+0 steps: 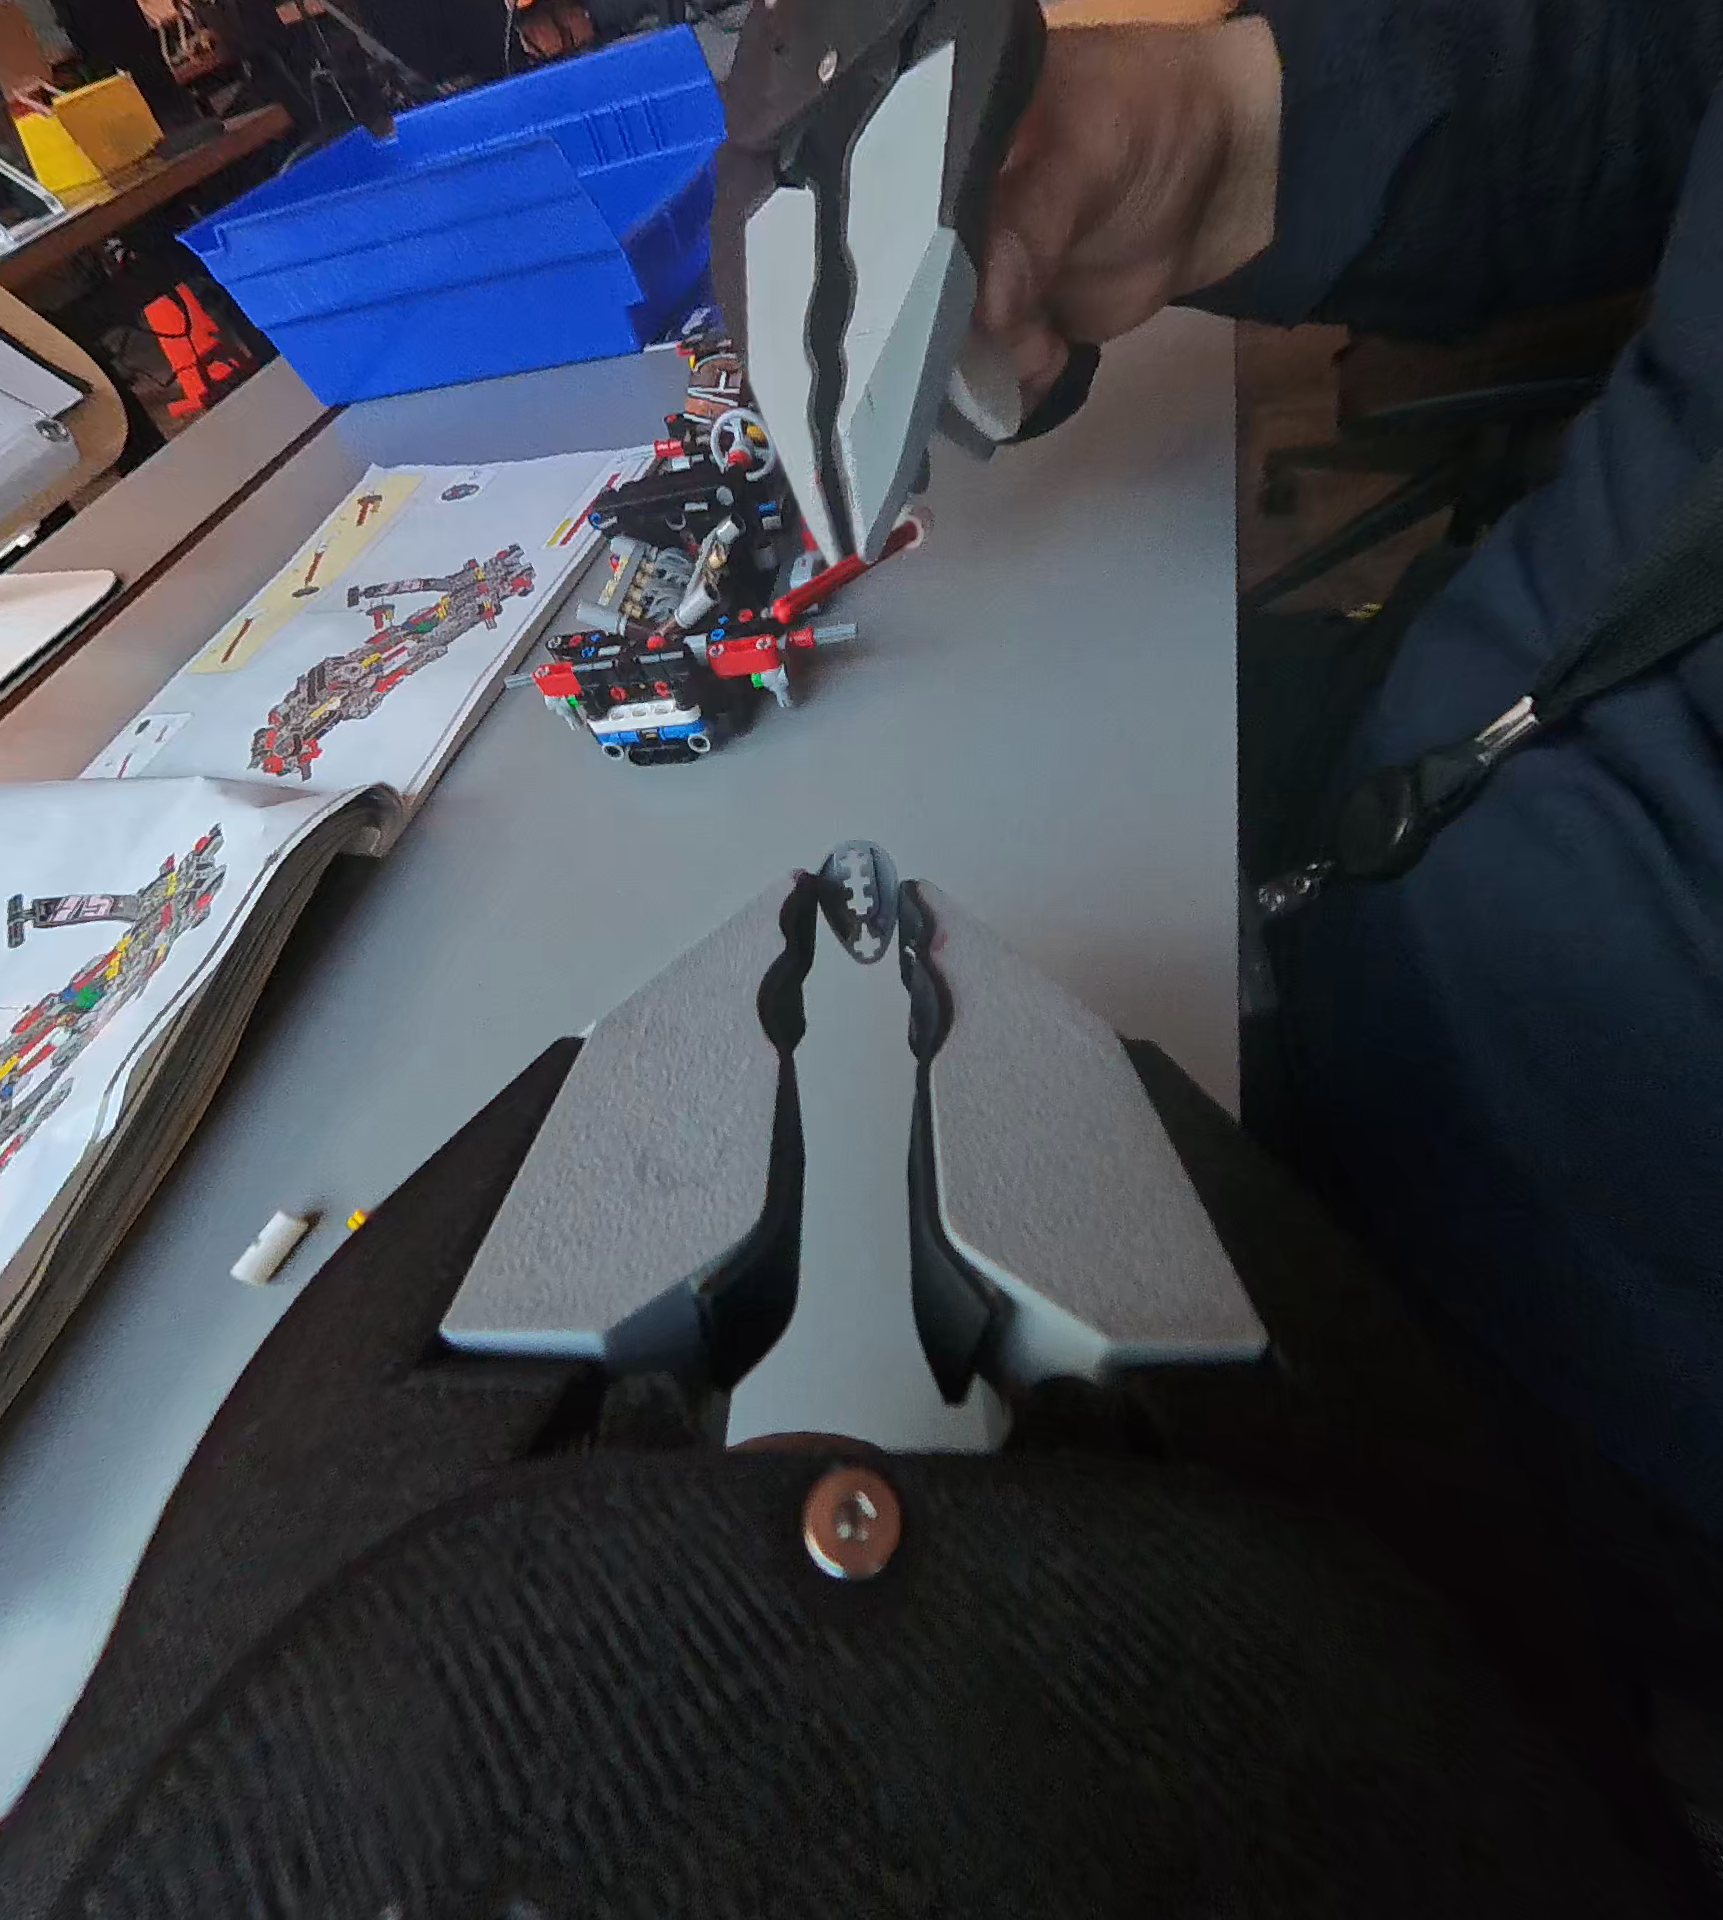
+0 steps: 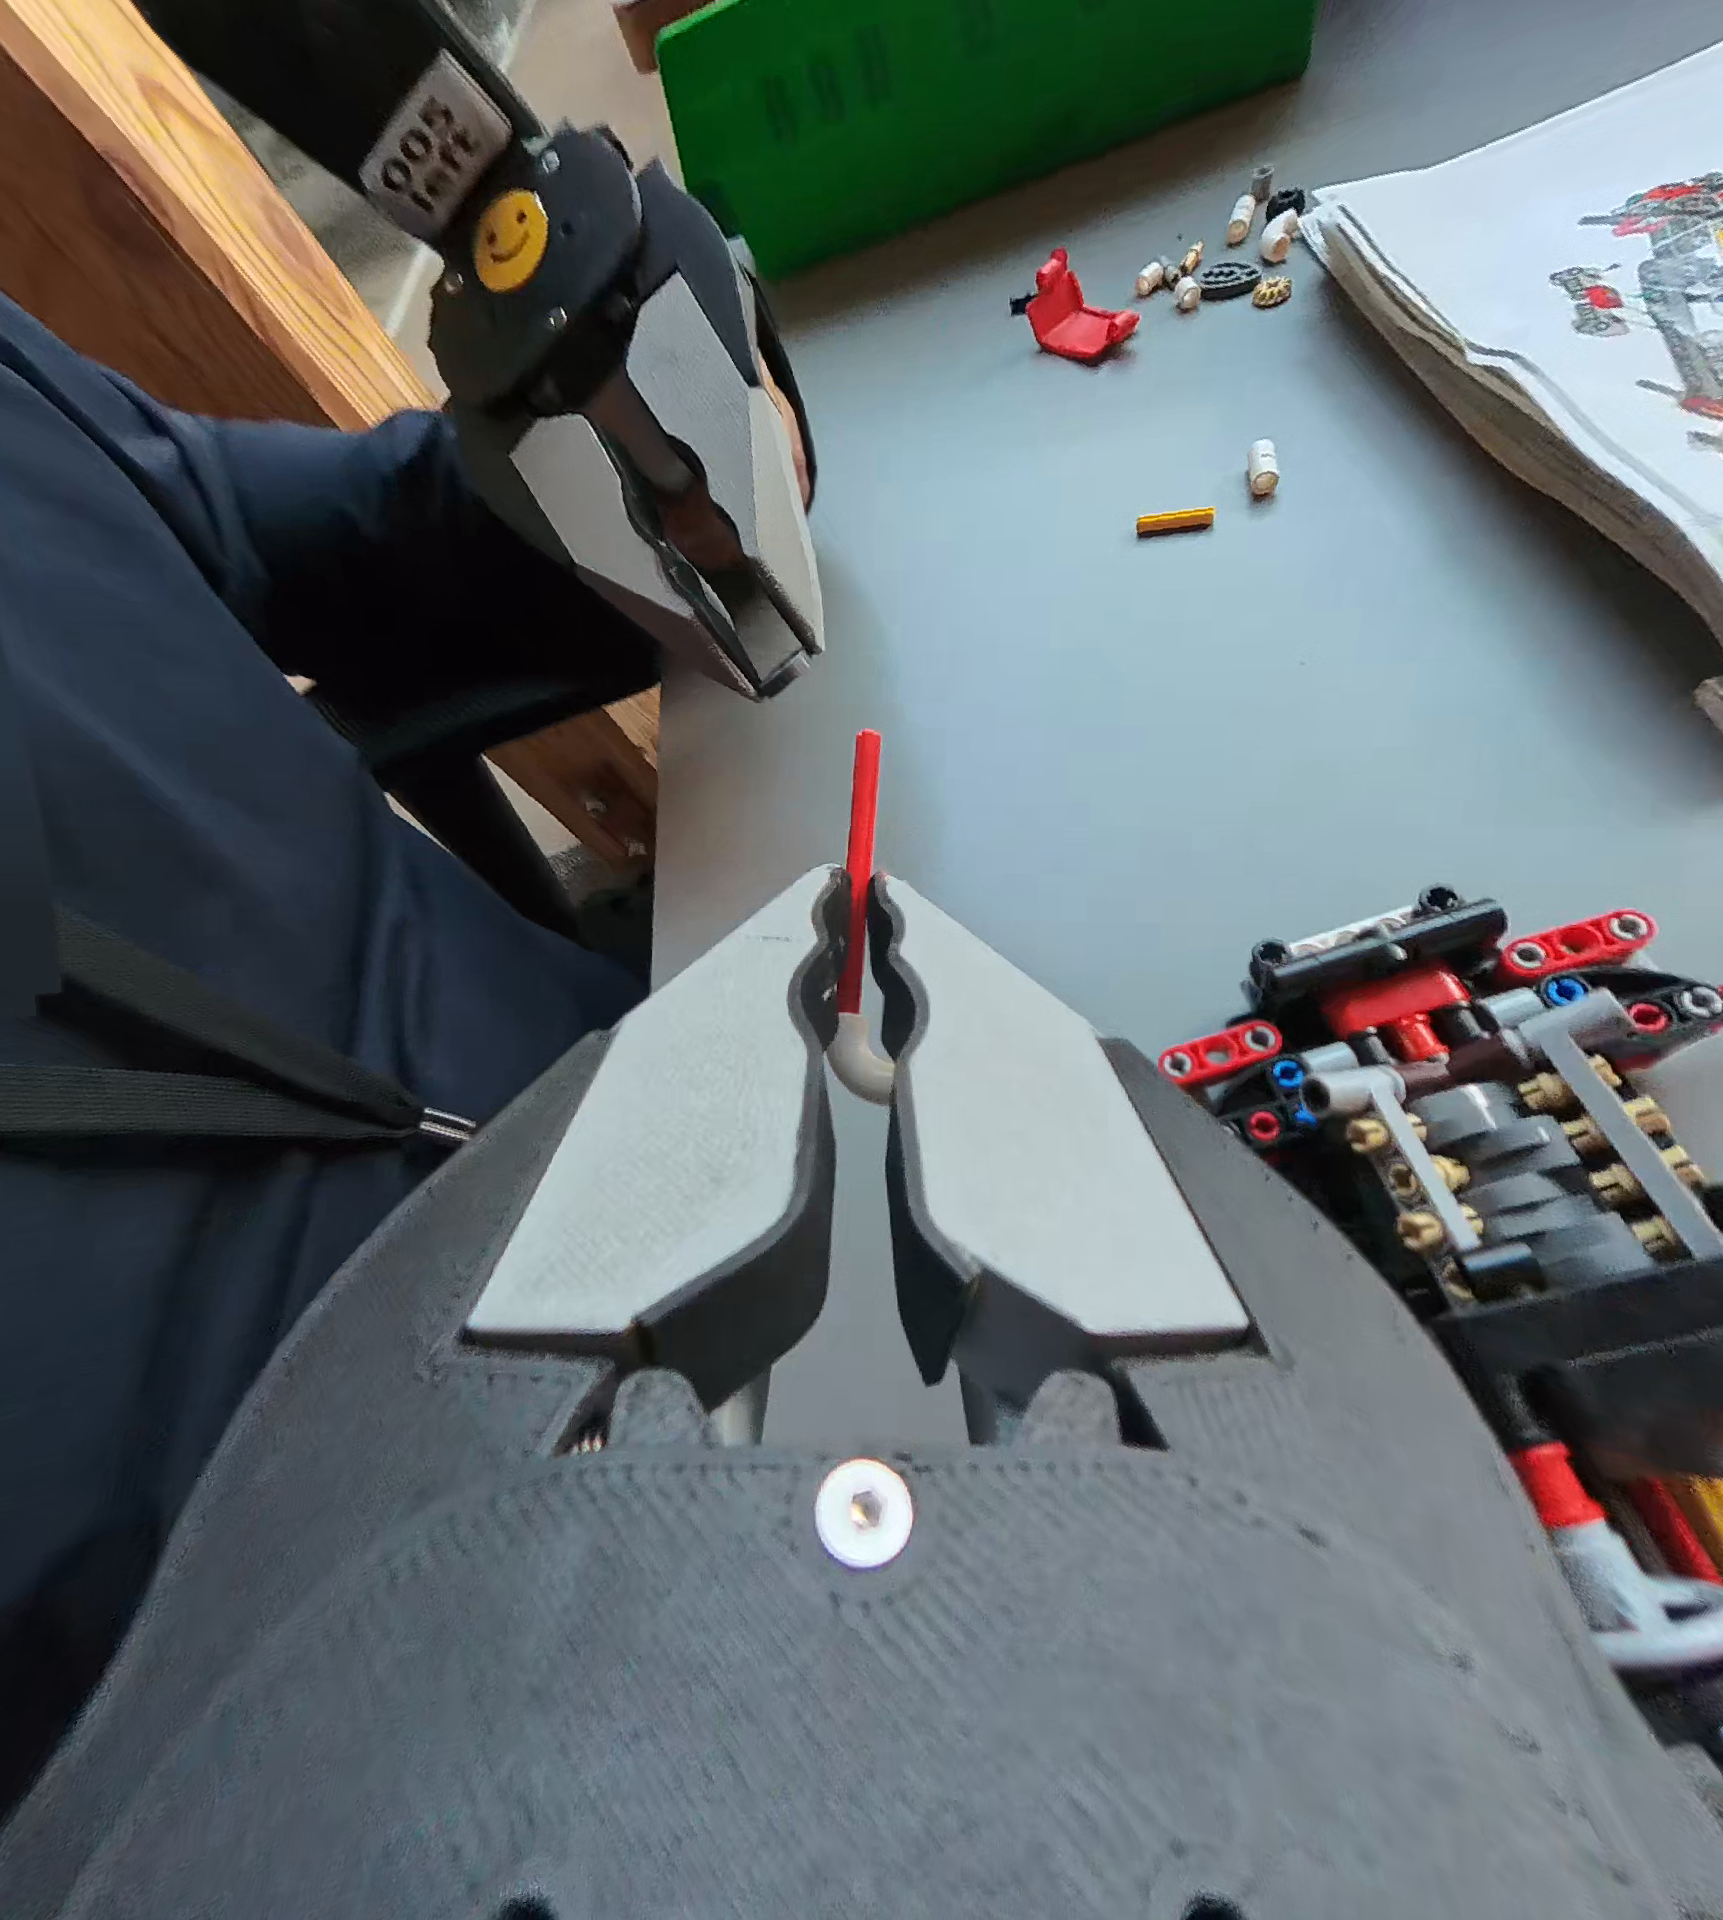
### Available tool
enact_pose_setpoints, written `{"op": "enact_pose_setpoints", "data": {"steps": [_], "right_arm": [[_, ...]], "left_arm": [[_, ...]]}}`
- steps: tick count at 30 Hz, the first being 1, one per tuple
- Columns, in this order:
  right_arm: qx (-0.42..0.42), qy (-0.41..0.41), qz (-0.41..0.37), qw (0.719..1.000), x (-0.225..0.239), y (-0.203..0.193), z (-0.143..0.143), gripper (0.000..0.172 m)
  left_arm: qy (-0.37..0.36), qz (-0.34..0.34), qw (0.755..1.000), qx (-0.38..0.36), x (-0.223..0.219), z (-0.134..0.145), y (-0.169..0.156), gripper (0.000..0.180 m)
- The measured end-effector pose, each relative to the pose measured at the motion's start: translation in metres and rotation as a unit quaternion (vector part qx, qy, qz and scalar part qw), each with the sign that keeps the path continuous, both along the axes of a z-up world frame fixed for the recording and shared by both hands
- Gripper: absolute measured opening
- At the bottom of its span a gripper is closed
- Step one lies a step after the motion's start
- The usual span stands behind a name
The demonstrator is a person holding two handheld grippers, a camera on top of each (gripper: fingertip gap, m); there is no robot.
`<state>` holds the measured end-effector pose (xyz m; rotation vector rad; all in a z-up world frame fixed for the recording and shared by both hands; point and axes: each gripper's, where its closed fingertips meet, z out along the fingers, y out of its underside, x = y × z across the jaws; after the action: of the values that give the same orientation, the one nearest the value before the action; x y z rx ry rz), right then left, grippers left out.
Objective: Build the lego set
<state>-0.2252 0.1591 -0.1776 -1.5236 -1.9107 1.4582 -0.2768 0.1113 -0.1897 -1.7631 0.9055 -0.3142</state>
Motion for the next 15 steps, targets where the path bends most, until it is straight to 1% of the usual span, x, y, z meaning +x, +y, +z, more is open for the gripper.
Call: {"op": "enact_pose_setpoints", "data": {"steps": [5, 10, 12, 15], "right_arm": [[-0.080, 0.016, 0.006, 0.997, 0.007, 0.005, 0.009, 0.000], [-0.162, 0.022, 0.033, 0.986, 0.006, 0.000, 0.016, 0.000], [-0.163, 0.012, 0.041, 0.986, 0.003, -0.003, 0.010, 0.000], [-0.151, -0.003, 0.057, 0.987, 0.000, -0.010, 0.002, 0.000]], "left_arm": [[-0.034, -0.013, 0.999, 0.003, 0.008, 0.007, 0.005, 0.013], [-0.078, -0.032, 0.996, 0.003, 0.015, 0.016, 0.015, 0.013], [-0.086, -0.044, 0.995, 0.001, 0.018, 0.018, 0.017, 0.012], [-0.074, -0.065, 0.995, -0.001, 0.018, 0.016, 0.018, 0.013]]}}
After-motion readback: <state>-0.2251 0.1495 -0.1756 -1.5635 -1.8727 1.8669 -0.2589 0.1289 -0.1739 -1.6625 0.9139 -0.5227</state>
